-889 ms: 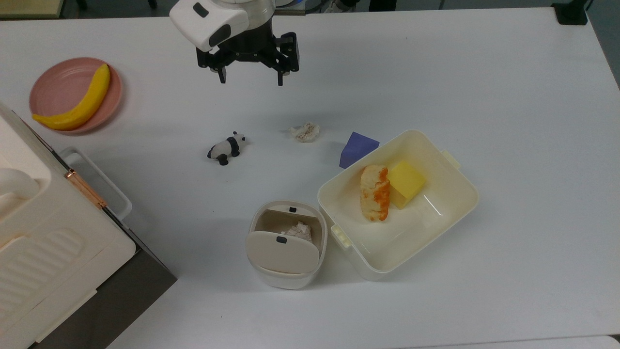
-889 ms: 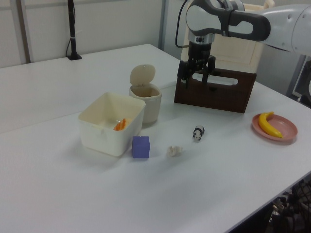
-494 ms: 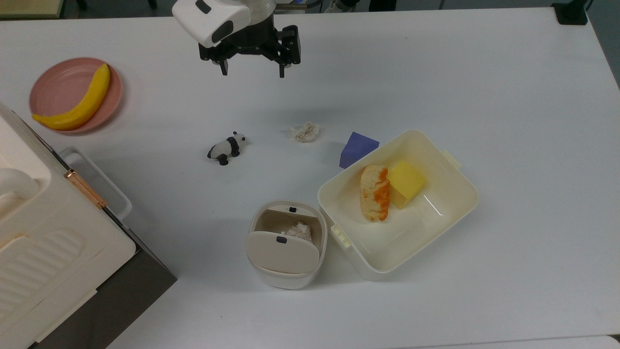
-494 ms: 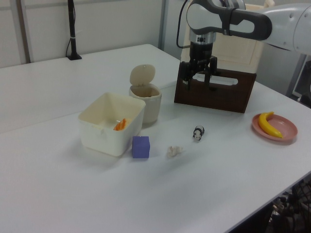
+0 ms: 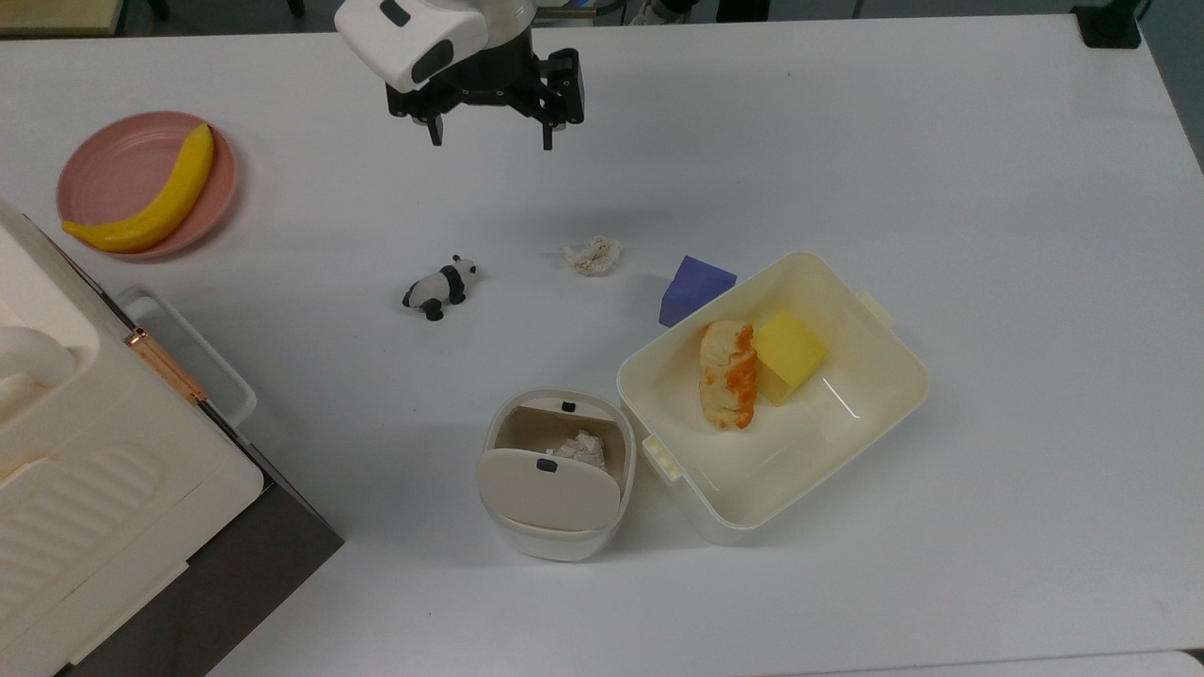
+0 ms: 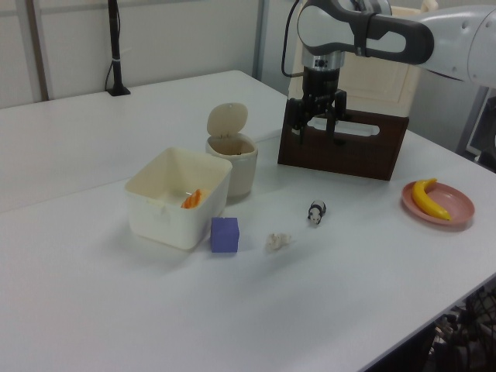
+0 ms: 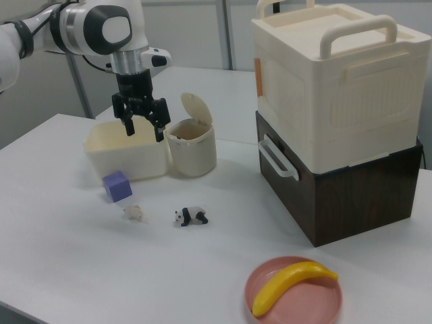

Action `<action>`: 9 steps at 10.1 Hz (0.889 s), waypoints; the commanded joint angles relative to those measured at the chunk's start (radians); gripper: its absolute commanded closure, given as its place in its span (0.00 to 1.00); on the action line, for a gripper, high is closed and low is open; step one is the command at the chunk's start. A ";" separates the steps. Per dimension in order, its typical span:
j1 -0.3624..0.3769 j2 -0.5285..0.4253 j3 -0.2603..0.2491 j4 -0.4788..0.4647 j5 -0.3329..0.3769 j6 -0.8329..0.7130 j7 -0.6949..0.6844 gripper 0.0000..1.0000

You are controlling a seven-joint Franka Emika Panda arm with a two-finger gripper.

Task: Grab it up and put it in the trash

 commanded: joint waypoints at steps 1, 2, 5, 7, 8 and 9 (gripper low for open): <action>0.003 -0.028 -0.004 -0.024 -0.010 -0.016 -0.001 0.01; 0.003 -0.026 -0.005 -0.023 -0.007 -0.012 -0.011 0.09; 0.019 -0.023 0.002 -0.052 -0.013 -0.016 -0.021 0.10; 0.109 0.032 0.001 -0.115 -0.018 0.007 -0.023 0.10; 0.126 0.072 0.001 -0.121 -0.016 0.039 -0.021 0.10; 0.126 0.099 0.001 -0.135 -0.018 0.083 -0.029 0.10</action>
